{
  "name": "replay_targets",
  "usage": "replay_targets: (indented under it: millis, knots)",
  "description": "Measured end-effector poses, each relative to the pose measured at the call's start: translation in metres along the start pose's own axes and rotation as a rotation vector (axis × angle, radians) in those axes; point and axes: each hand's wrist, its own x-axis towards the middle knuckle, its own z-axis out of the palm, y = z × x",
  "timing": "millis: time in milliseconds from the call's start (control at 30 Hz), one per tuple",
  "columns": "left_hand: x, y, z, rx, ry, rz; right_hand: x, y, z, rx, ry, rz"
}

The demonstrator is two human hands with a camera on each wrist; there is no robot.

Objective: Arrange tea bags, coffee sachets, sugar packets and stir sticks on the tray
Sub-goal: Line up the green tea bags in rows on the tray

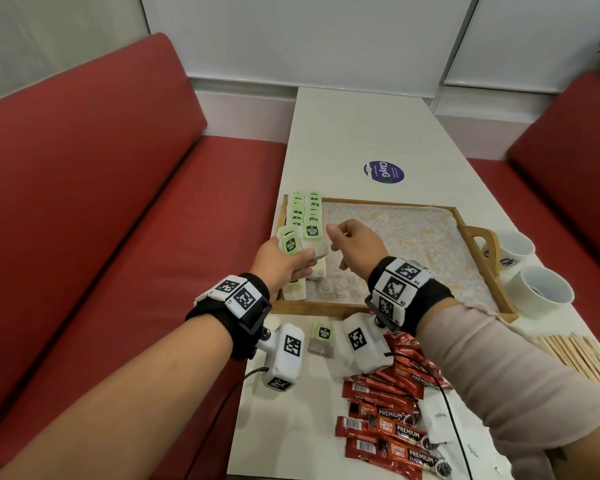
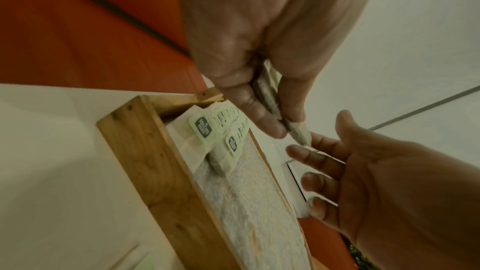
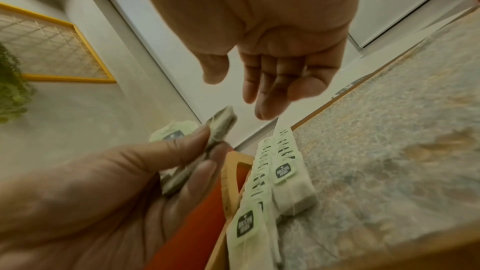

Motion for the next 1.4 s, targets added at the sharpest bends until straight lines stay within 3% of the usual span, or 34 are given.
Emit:
replay_targets:
  millis: [233, 467, 800, 1400]
  knots:
    - [0.005, 0.002, -0.005, 0.095, -0.095, -0.022, 0.015, -0.004, -0.003, 0.095, -0.136, -0.012]
    - [0.023, 0.009, -0.016, 0.037, 0.098, -0.001, 0.026, 0.007, 0.002, 0.148, -0.065, 0.080]
    - [0.027, 0.010, -0.020, 0.001, 0.111, -0.008, 0.028, 0.016, 0.024, -0.012, -0.339, 0.294]
    - [0.029, 0.007, -0.021, -0.048, 0.085, -0.056, 0.049, 0.018, 0.038, -0.006, -0.342, 0.431]
